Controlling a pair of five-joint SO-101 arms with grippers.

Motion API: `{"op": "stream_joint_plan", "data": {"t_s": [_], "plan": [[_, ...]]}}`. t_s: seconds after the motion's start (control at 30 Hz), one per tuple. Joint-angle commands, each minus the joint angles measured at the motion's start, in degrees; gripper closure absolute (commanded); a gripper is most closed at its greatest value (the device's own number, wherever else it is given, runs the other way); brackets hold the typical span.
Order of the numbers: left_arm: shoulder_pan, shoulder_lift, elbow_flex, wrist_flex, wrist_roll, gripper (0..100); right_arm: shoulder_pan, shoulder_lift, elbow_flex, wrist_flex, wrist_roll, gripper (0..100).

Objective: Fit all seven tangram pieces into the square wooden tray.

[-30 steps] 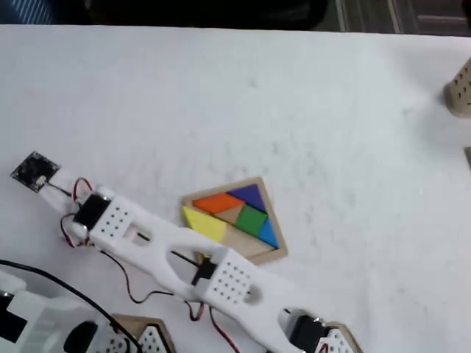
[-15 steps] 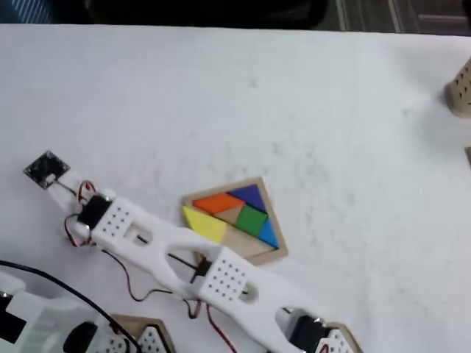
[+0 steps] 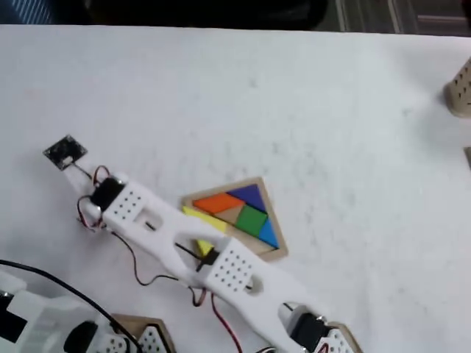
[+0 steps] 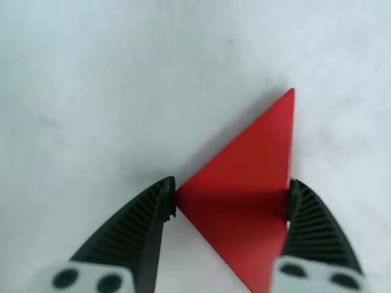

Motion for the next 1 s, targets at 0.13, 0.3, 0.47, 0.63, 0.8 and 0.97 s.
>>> {"op": "stream_joint_plan", "data": {"t_s": [0.13,0.3,0.47,0.63,0.8,0.97], "plan": [[0.84,-0.48,-2.73,-0.26,-0.53,98,3.12,-1.98,-2.55,4.35,-0.18,87.1],[2.86,-2.42,-2.73,0.62,-2.02,98,4.35,-2.59,-5.71,8.31,-0.18,98.5],[7.16,-12.7,4.31,0.26,-3.78,98,5.05,-2.59,-6.15,9.01,-0.18,98.1],[12.18,-25.63,14.42,0.26,-3.78,98,5.05,-3.3,-6.42,10.07,-0.18,97.9],[14.2,-35.12,22.24,0.26,-4.13,98,3.82,-7.16,-12.4,20.26,-0.7,83.3],[14.73,-35.47,27.25,0.18,-3.87,91,0.75,-5.58,-13.71,24.22,-3.43,75.5]]}}
